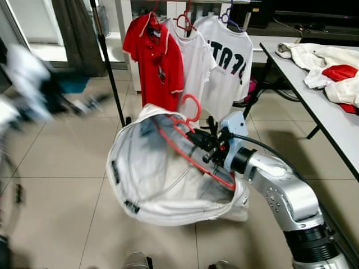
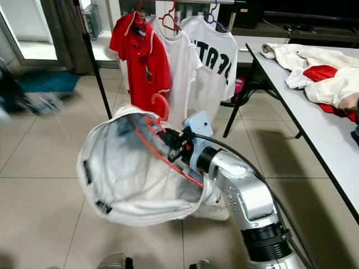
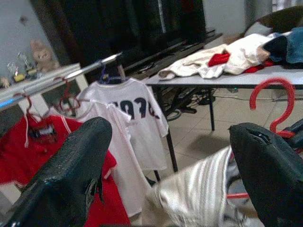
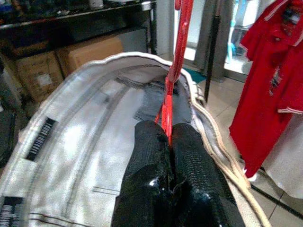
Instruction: Hang hanger
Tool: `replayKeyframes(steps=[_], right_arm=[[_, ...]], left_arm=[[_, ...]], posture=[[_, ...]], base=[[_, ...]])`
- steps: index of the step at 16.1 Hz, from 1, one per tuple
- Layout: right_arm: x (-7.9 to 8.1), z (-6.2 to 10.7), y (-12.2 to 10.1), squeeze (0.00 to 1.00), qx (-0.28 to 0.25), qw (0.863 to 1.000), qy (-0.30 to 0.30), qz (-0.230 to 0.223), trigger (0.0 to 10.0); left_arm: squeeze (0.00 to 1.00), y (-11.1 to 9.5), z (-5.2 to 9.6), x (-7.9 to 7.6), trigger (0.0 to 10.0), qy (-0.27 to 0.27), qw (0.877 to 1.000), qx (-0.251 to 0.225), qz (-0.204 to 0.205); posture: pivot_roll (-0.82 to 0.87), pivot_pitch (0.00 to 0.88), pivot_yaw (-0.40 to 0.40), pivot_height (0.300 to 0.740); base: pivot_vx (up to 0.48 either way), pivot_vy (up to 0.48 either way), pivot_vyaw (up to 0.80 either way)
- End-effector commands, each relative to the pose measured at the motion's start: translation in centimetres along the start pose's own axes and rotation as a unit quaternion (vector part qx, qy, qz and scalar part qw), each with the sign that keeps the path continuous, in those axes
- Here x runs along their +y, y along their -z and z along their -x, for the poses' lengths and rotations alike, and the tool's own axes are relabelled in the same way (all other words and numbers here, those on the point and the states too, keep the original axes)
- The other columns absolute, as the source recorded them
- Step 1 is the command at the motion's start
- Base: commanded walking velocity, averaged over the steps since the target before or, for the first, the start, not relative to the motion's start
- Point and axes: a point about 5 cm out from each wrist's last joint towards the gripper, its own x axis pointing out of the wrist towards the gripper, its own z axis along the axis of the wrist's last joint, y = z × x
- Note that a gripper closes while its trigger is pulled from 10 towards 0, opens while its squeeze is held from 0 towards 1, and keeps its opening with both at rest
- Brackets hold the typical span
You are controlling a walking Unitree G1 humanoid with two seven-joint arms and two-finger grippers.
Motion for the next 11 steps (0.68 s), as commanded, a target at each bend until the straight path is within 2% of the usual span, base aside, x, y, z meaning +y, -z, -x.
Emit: replayKeyframes(steps=[1, 4, 6, 9, 11], right_arm=[[1.0, 0.1, -2.0, 0.00, -0.048, 0.997, -0.044, 0.036, 10.0], [1.8, 0.4, -2.3, 0.00, -0.052, 0.992, -0.103, 0.054, 10.0], [2.6, 0.7, -2.9, 0.00, -0.060, 0.985, -0.151, 0.064, 10.0], [3.5, 1.2, -3.3, 0.00, -0.059, 0.975, -0.200, 0.079, 10.0], [3.7, 1.3, -3.4, 0.00, -0.059, 0.972, -0.211, 0.083, 10.0]], left_arm=[[0.00, 0.4, 0.6, 0.4, 10.0, 0.027, 0.999, 0.022, 0.020], [0.00, 1.3, 0.9, 0.8, 10.0, 0.084, 0.993, 0.085, 0.002], [0.00, 2.8, 0.4, -0.1, 10.0, 0.164, 0.978, 0.129, -0.029], [0.00, 3.5, -0.7, -0.2, 10.0, 0.204, 0.968, 0.139, -0.053], [0.00, 3.5, -1.4, -0.5, 10.0, 0.234, 0.962, 0.131, -0.045]], posture=[[0.06, 0.000, -0.013, 0.705], [0.07, 0.000, -0.013, 0.705], [0.06, 0.000, -0.011, 0.705], [0.05, 0.000, -0.008, 0.705], [0.04, 0.000, -0.006, 0.705]], base=[[0.000, 0.000, 0.00], [0.000, 0.000, 0.00], [0.000, 0.000, 0.00], [0.000, 0.000, 0.00], [0.000, 0.000, 0.00]])
